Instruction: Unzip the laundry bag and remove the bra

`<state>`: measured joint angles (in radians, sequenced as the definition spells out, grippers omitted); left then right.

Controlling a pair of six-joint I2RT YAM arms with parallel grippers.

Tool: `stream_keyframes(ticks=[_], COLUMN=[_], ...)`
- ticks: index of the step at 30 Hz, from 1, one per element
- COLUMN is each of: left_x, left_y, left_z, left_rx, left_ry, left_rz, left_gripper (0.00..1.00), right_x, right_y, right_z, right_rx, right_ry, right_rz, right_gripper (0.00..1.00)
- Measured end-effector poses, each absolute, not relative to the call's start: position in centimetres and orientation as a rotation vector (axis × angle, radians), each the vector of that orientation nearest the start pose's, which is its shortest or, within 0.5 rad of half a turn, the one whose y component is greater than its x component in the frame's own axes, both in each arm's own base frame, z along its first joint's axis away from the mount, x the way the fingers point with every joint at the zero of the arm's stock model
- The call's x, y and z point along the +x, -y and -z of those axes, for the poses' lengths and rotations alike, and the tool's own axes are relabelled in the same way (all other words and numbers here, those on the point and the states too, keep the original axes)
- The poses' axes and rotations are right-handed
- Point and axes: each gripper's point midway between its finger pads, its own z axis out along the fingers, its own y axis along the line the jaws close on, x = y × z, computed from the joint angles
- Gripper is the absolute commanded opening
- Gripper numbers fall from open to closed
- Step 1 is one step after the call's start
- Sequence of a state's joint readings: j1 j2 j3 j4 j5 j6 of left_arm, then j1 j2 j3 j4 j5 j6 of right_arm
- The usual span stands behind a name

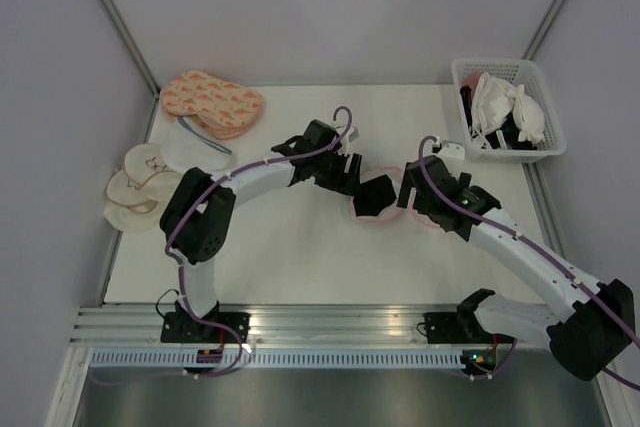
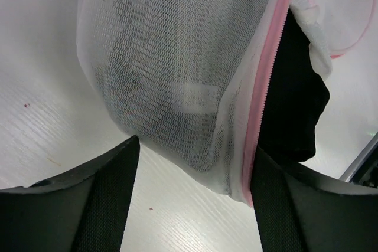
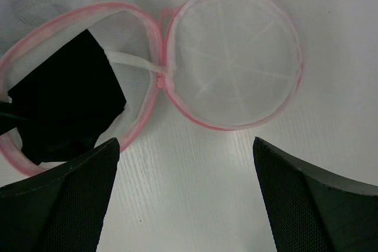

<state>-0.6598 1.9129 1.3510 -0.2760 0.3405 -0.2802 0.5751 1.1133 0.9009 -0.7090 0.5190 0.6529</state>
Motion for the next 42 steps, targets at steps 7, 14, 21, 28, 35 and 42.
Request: stream_keyframes(ticks=[7,14,21,28,35,42], left_x=[32.7,30.4,27.2,24.8,22.3,20.1], left_y=[35.4,34.6,34.0,35.4,36.6,36.9], left_z=[-7.7,-6.8,-7.9,-10.4,-10.6,-9.0], left_rx=[0.671,0.653,0.533,0.403,0.336,0.294], left_ry=[-2.431,-2.448,-2.436,-2.366,-2.364,-2.407], left_rz=[0.831,0.862,0.971,1.123,1.217,1.237], left_gripper=[0.38,0.25,0.18,0.14,0.11,0.09], right_x=[27.1,27.1,27.5,27.0,26.6,25.0], right_y=[-13.2,-16.6,-18.2,-19.1,-19.3,-18.2], right_z=[-12.3,-10.6,-12.5,-11.5,-10.8,-9.7], right_rx=[0.230,0.267,0.398,0.500,0.561,0.589], right_ry=[-2.351,-2.332,-2.219,-2.205,-2.221,-2.288], right_rz=[-0.164,-0.421,-0.622,-0.734,-0.765,-0.710], right_gripper=[0.93,0.86,0.76,0.72,0.71,0.71])
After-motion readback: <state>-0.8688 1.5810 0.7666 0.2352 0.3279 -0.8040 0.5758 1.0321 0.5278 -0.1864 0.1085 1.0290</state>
